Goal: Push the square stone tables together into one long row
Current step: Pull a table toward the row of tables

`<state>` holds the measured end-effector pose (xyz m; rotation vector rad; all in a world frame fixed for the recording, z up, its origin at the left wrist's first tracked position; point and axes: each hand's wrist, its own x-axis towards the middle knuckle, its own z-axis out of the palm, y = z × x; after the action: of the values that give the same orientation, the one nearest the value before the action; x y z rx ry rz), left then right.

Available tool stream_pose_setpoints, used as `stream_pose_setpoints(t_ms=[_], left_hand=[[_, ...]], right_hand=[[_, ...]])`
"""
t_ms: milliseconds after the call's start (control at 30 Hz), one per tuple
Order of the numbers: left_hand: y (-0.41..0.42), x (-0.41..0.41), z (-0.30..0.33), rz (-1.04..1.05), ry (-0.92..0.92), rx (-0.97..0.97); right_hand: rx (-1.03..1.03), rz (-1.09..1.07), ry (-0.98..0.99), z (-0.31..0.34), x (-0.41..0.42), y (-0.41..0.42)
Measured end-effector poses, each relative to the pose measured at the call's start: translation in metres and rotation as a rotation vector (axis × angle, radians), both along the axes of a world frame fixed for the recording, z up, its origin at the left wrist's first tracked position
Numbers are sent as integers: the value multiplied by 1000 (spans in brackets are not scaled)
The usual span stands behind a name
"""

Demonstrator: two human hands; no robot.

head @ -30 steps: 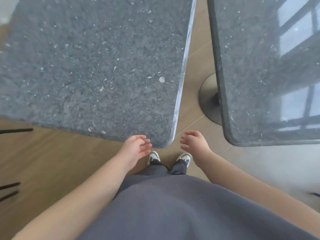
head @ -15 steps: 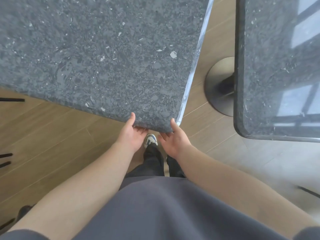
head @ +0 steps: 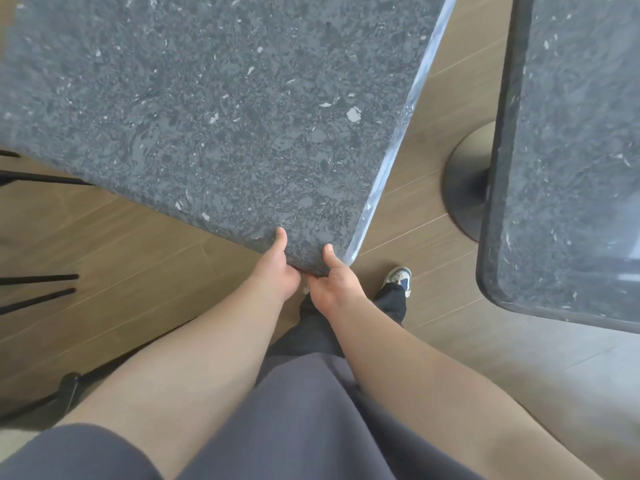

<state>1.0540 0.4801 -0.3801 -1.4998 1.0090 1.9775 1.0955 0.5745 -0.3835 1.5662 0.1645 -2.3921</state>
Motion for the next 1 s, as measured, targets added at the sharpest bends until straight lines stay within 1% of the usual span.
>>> stream_pose_setpoints(t_ms=[100, 233, 533, 700, 1000], left_hand=[[2, -1, 1, 6, -22, -45], [17, 0, 4, 35, -41, -45], [106, -7, 9, 79, -41, 6], [149, -13, 8, 117, -42, 43], [192, -21, 9, 139, -24, 60]], right_hand=[[-29, 28, 14, -1, 1, 5], [-41, 75, 19, -1, 1, 22], [23, 185, 46, 10, -11, 115], [55, 209, 29, 10, -19, 156], [17, 197, 35, 13, -30, 198]])
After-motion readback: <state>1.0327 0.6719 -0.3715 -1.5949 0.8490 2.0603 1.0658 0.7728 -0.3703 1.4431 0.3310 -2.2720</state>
